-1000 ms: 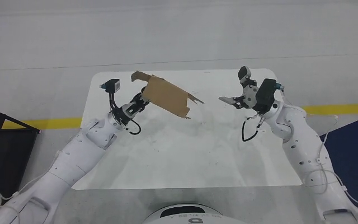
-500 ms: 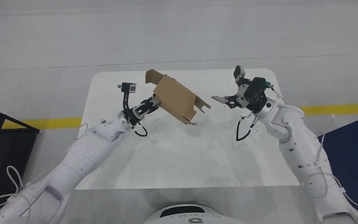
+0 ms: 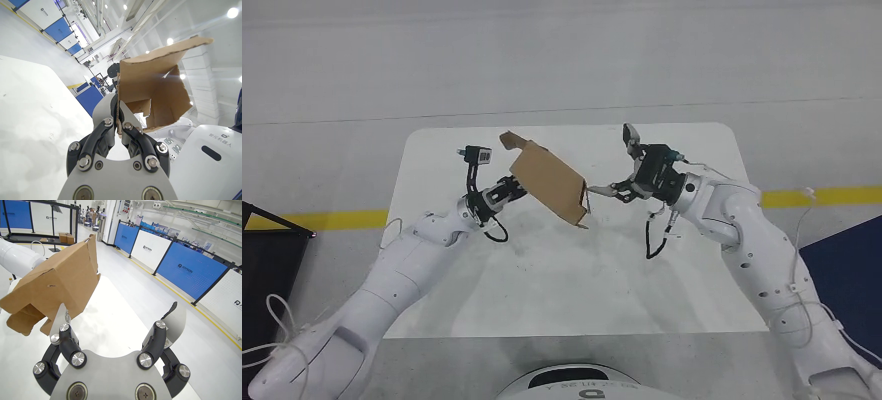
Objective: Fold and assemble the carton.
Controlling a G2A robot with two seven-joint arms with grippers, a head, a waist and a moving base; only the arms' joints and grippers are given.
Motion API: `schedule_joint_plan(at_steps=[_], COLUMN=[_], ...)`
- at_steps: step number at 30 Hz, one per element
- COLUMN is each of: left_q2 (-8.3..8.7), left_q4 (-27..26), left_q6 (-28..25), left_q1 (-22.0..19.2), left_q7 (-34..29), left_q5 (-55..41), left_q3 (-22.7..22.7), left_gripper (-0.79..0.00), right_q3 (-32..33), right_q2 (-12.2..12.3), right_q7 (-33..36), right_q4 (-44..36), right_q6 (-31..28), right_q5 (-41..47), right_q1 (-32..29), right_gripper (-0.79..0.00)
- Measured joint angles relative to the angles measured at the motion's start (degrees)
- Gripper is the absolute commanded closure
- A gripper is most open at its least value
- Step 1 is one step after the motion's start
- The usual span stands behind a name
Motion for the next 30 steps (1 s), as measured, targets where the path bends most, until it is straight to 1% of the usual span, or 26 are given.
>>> schedule_joint_plan(at_steps=[6, 11, 17, 20, 24, 25, 28, 30], left_q2=[-0.86, -1.41, -1.33, -1.18, -1.22, -1.29, -1.64, -1.93], left_q4=[0.22, 0.18, -0.12, -0.48, 0.29, 0.53, 0.87, 0.84], left_q6=[0.0, 1.31, 5.12, 8.07, 12.61, 13.2, 14.92, 16.58], left_q1=[1.07, 1.6, 2.0, 2.35, 2.49, 2.51, 2.68, 2.9], left_q7=[-4.75, -7.46, -11.26, -14.24, -18.77, -19.35, -21.07, -22.73], left_q5=[-3.69, -7.9, -13.93, -16.99, -19.21, -19.38, -20.28, -21.38], left_q3=[-1.93, -1.89, -3.28, -4.56, -6.39, -6.74, -7.92, -8.75], left_gripper=[0.0, 0.0, 0.0, 0.0, 0.0, 0.0, 0.0, 0.0], right_q3=[-2.41, -3.62, -2.58, -2.46, -3.13, -3.24, -3.77, -4.15], right_q2=[-0.6, -0.98, -0.93, -0.88, -0.96, -0.99, -1.11, -1.21], right_q7=[2.78, 4.01, 3.37, 3.81, 2.33, 2.13, 1.68, 1.08], right_q4=[-1.47, -3.18, -4.84, -6.04, -6.77, -6.78, -6.85, -6.63], right_q6=[1.88, 3.21, 2.89, 2.56, -0.4, -0.76, -1.46, -2.15], right_q5=[-1.26, -1.49, -0.79, -1.46, 0.42, 0.67, 0.97, 1.45], right_q1=[1.69, 2.21, 1.44, 0.87, 0.53, 0.53, 0.51, 0.64], right_gripper=[-0.785, -0.785, -0.785, -0.785, -0.785, -0.779, -0.693, -0.671])
